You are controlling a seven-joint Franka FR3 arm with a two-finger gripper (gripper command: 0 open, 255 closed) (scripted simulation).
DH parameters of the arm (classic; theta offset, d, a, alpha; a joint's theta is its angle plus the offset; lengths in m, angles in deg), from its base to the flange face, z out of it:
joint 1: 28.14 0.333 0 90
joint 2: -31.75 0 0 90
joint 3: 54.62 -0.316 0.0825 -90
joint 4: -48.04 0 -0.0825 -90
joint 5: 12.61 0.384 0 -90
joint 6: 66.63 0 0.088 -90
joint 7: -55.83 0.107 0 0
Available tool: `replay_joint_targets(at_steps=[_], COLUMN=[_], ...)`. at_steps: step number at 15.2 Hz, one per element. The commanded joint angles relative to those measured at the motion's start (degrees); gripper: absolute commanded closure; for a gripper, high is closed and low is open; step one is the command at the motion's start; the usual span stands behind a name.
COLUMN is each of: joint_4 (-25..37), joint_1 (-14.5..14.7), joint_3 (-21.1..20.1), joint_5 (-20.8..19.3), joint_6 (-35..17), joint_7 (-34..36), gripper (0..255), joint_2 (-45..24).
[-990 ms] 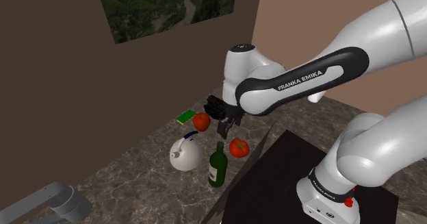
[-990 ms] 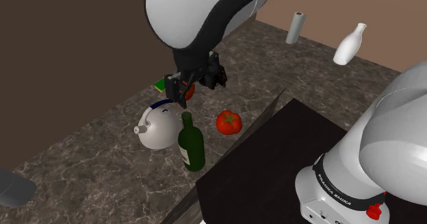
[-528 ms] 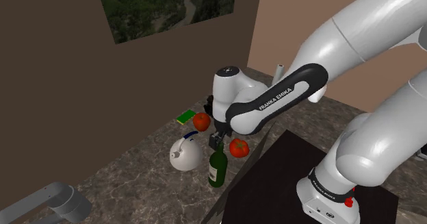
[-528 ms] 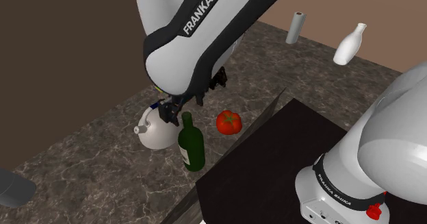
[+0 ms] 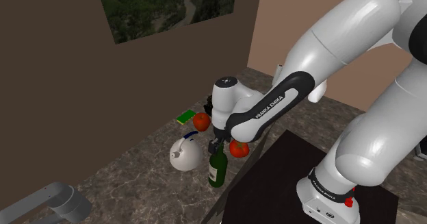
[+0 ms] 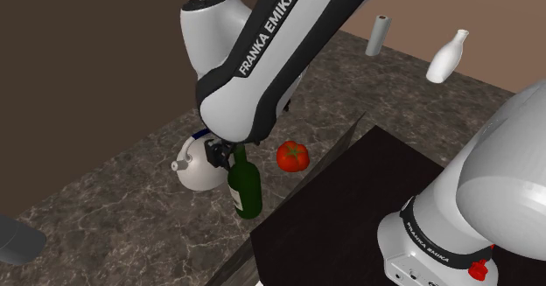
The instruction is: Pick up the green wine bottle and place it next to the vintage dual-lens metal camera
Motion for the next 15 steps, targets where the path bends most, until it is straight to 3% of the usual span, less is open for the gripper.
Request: replay_joint_targets(at_steps=[1, 5, 6, 15], joint_4=[0.0, 0.0, 0.0, 0.0], joint_1=[0.0, 0.0, 0.0, 0.0], joint_3=[0.0, 0.0, 0.0, 0.0], joint_5=[-0.1, -0.1, -0.1, -0.1], joint_6=[-0.2, -0.2, -0.2, -0.2], joint_7=[0.0, 0.0, 0.0, 0.0], gripper=[0, 0, 255, 255], joint_2=[-0.1, -0.1, -0.1, -0.1])
